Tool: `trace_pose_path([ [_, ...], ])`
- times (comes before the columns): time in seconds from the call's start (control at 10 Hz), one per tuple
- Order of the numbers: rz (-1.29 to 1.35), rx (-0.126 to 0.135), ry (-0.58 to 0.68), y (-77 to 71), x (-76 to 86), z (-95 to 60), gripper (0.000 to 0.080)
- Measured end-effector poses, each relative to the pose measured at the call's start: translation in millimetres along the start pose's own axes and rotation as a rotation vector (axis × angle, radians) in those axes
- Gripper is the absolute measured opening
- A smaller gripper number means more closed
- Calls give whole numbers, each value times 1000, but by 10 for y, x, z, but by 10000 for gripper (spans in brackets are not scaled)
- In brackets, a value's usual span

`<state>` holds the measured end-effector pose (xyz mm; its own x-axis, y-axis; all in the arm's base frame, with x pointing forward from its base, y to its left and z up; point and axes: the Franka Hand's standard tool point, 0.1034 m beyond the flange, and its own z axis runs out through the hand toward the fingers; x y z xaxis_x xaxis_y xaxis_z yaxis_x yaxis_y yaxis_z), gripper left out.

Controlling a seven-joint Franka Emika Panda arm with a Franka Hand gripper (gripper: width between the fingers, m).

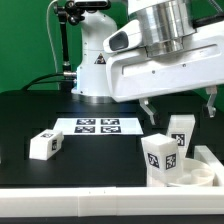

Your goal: Assemble stool

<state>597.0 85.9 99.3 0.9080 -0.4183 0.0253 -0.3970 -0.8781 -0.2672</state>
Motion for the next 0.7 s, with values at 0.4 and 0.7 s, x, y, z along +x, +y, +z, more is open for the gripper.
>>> trace_pose_path([
  [0.4,-421,-38,0,-27,0,-7,649],
  [0.7,-692,-55,-7,-28,-9,4,649],
])
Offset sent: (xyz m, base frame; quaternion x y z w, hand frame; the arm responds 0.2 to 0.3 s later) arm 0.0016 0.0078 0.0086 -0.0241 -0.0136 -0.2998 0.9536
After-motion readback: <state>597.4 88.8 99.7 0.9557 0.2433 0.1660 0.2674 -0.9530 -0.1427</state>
